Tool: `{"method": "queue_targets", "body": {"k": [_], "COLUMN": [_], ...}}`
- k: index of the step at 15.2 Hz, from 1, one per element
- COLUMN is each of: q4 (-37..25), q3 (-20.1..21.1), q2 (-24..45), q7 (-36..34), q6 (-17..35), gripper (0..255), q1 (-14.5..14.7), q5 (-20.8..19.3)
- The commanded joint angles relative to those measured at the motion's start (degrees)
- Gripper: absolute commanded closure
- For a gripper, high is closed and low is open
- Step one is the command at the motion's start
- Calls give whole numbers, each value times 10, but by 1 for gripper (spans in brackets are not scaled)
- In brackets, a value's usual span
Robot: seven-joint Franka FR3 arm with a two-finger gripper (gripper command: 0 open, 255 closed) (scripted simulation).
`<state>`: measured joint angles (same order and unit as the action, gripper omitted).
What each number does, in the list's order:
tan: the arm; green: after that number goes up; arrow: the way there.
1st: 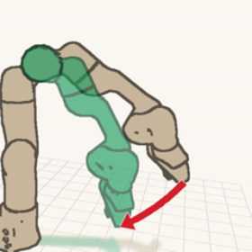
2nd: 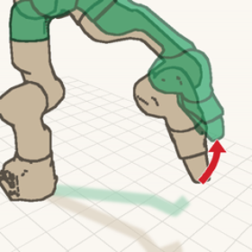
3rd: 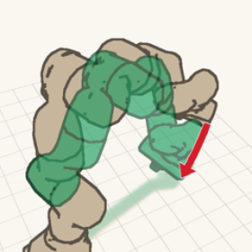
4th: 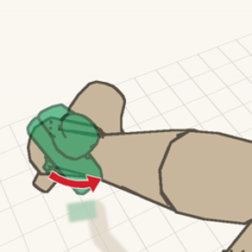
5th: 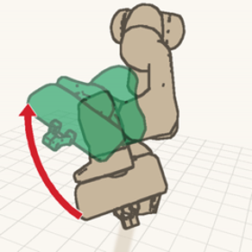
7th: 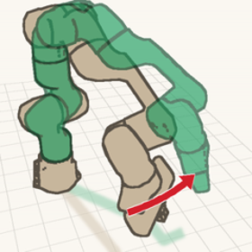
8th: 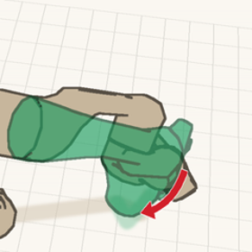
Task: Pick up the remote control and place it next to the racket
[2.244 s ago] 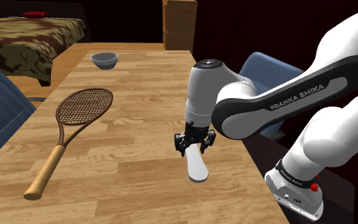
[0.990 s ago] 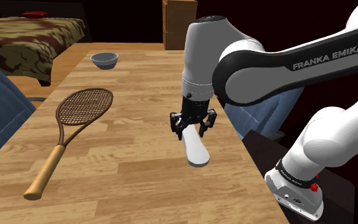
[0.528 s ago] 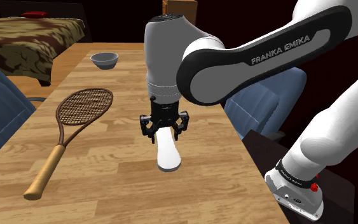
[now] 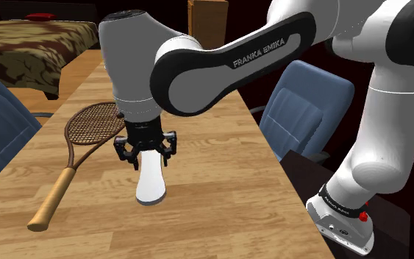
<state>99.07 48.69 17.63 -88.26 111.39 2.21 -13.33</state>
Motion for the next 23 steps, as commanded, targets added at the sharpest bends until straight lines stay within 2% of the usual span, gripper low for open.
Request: {"method": "queue_targets", "body": {"k": [1,2,3,23], "q4": [-73,-110,-114,-28], "q3": [-15,-22,-25,-55], "q2": [63,91,93,144], "q7": [-24,-32,-32,-60], "q6": [-27,-42,-43,81], "gripper": [255,255,255,255], "q1": [40,62,65,74], "q5": [-44,-60,-61,-106]}}
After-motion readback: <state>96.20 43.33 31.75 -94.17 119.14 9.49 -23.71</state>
